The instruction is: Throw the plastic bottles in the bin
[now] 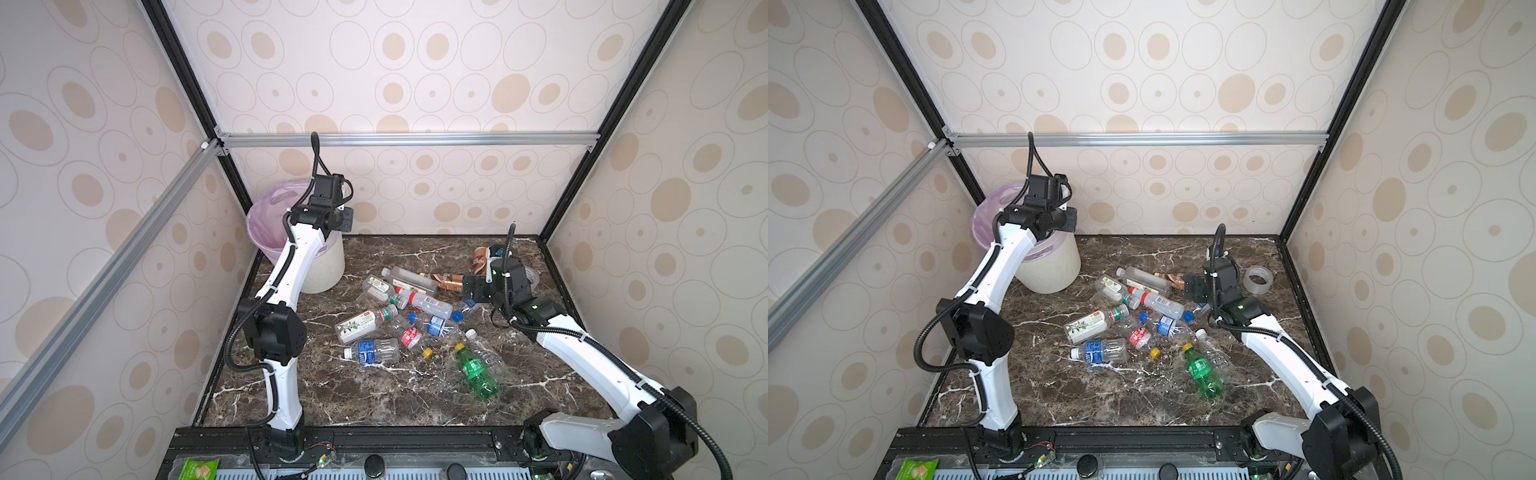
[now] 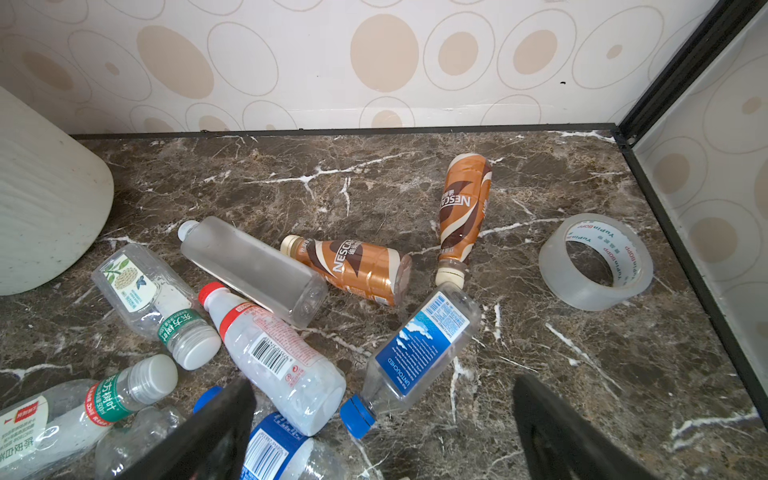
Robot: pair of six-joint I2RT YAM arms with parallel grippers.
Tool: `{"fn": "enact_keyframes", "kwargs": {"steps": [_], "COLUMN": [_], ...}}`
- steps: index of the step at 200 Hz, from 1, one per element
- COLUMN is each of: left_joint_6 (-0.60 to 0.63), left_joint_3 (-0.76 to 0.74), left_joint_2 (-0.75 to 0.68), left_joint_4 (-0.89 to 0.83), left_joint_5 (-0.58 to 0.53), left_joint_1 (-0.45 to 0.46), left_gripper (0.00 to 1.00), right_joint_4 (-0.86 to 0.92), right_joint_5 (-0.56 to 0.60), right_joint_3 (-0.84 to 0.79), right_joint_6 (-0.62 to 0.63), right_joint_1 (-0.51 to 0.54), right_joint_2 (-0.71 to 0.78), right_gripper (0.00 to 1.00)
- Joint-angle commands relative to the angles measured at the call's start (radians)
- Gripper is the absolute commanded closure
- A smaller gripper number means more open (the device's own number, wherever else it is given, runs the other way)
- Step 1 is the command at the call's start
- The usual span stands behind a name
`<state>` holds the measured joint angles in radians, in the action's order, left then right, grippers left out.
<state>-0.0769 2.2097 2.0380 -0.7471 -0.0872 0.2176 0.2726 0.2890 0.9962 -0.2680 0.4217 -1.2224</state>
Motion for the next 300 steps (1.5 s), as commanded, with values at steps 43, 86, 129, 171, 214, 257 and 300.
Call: {"fn": "enact_keyframes", "kwargs": {"steps": [43,86,129,171,214,257,300], "left_joint_6": [0.008,-0.040,-0.087,-0.103,-0.110,-0.117,-0.112], "left_joint_3": [0.076,0.087,0.163,0.163,0.148,0.108,0.097], "left_joint_2": [0.008,-0.030,-0.038,-0.023,-0.017,-0.024,-0.047], "left_joint_4": [0.015,-0.004,-0.043,-0.038,-0.047,-0.031,-0.016], "left_joint_5": [0.067,0.101,0.146,0.175,0.185,0.178,0.152], "left_joint_1": [0.000,0.004,0.012,0.017,0.027,0.039,0.049], "left_gripper": [1.00,1.00,1.00,0.96,0.85,0.68,0.39], "right_joint_4": [0.010,0.011,0.018,0.025,0.035,0.036,0.043], "right_joint_5": [0.017,0.009,0.010,0.012,0.020,0.020,0.029], "right_joint_3": [-0.010,-0.012,-0.024,-0.026,-0.031,-0.039,-0.037], "right_joint_6": [0.001,-0.007,-0.016,-0.020,-0.022,-0.025,-0.015], "right_joint_1": [0.007,0.007,0.007,0.007,0.007,0.007,0.007], "right_joint_2": [0.007,0.003,0.006,0.021,0.034,0.038,0.040], "right_gripper": [0.00,0.00,0.00,0.00,0.00,0.00,0.00]}}
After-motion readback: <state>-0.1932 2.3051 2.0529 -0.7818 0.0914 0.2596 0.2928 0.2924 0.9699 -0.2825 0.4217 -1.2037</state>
